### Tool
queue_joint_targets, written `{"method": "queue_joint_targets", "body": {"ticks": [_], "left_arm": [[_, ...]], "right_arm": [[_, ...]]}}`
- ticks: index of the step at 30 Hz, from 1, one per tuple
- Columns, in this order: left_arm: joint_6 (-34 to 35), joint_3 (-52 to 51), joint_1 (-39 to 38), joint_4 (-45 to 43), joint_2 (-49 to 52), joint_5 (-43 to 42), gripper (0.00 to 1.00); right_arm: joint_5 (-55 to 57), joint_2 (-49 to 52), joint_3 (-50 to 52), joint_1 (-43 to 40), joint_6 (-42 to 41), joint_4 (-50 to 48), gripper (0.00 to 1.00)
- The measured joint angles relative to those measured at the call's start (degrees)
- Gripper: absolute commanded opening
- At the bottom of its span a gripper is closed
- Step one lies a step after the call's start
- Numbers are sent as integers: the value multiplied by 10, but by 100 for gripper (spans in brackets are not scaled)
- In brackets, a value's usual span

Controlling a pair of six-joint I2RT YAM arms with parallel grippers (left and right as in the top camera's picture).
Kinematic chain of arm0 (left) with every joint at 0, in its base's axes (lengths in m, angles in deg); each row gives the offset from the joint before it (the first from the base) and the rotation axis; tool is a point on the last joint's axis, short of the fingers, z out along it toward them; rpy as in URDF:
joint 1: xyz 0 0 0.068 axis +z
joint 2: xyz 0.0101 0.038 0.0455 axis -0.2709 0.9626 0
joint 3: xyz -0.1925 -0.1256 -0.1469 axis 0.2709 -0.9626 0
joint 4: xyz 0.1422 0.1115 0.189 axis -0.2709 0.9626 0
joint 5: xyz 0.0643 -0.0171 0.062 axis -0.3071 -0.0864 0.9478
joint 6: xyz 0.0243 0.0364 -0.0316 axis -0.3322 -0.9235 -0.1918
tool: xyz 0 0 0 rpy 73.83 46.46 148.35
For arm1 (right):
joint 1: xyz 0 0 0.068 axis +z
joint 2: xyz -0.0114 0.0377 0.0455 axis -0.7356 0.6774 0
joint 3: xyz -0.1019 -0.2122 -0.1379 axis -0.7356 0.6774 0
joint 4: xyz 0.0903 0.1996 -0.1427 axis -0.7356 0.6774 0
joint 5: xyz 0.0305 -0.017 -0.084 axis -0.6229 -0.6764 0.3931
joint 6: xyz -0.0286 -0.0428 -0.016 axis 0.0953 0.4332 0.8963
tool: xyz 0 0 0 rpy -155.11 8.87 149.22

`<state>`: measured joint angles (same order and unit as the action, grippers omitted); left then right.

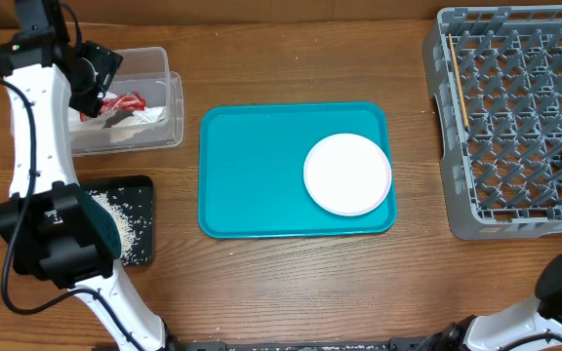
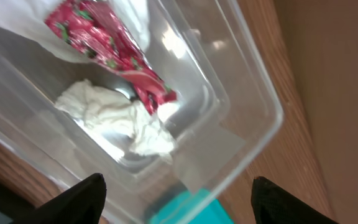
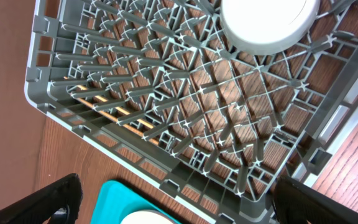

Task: Sort waste into correct bins and load items into the dishwasher

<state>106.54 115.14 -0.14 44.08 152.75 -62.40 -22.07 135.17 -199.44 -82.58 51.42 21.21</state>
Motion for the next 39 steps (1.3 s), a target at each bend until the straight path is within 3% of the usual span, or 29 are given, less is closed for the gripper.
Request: {"method": "queue_joint_targets", "body": {"ticks": [5, 11, 16, 21, 22, 23, 31, 39], "left_arm": [[-56, -2, 10, 87, -61, -51, 72], [-126, -2, 10, 239, -210, -38, 74], [-171, -28, 10, 294, -317, -27, 73], [-198, -169, 10, 298, -449, -24, 75], [-198, -203, 10, 293, -478, -24, 79], [-198, -242, 10, 292, -513, -24, 100], [-181, -392, 10, 353, -705, -24, 100], [-191, -399, 10, 366, -729, -24, 100]], "right_arm": [[0, 0, 0, 0, 0, 0, 100], [0, 0, 0, 0, 0, 0, 100], [0, 0, 0, 0, 0, 0, 100], [0, 0, 0, 0, 0, 0, 100], [0, 0, 0, 0, 0, 0, 100], [0, 0, 0, 0, 0, 0, 100], [0, 0, 0, 0, 0, 0, 100], [1, 0, 0, 0, 0, 0, 100]]}}
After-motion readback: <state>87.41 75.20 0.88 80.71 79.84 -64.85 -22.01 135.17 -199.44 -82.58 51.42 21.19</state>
